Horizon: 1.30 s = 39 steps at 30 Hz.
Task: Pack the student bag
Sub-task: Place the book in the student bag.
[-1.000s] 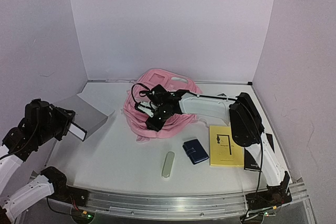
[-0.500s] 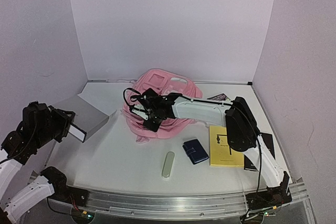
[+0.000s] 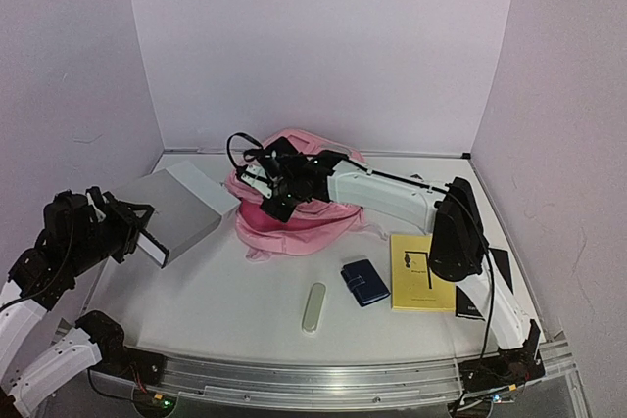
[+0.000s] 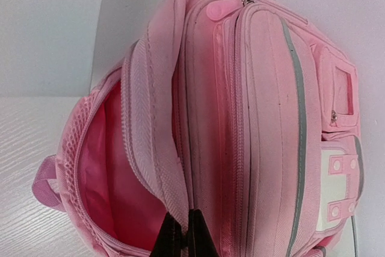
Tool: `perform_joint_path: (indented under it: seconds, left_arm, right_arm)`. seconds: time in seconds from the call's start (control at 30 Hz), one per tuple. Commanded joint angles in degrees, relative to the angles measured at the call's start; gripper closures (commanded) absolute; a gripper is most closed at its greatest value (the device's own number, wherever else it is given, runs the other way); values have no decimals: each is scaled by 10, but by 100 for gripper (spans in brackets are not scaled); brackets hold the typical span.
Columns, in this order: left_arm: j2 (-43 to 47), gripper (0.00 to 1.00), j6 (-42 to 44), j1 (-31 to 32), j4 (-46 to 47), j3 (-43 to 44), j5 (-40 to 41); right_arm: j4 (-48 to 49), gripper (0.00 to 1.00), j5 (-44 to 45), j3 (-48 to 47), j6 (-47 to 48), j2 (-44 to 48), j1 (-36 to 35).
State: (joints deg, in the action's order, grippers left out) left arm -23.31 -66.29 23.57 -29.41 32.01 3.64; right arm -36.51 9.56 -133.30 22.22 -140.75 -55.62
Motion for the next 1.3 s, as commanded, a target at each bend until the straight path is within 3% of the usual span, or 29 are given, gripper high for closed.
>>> perform_joint_path:
  seconds: [0.0,0.23,0.47,0.8,1.27]
  left_arm:
    - [-1,98,21,0,81,-1,-44]
    - [-27,100,-1,0,164,-41,-112]
    - [-68,100,-55,0,352,-120,-149]
    - [-274,100,-80,0,606,-133,-167]
    - [-573,100,-106,20,904,-62,-166]
  right_arm:
    - [30,100,17,-37,-15,60,12]
    - [31,100,-36,-100,-87,69,47]
    - [34,100,-83,-127,-114,85,54]
    - [25,100,-151,-148,-124,75,54]
    - [14,100,-217,-137,-121,79,46]
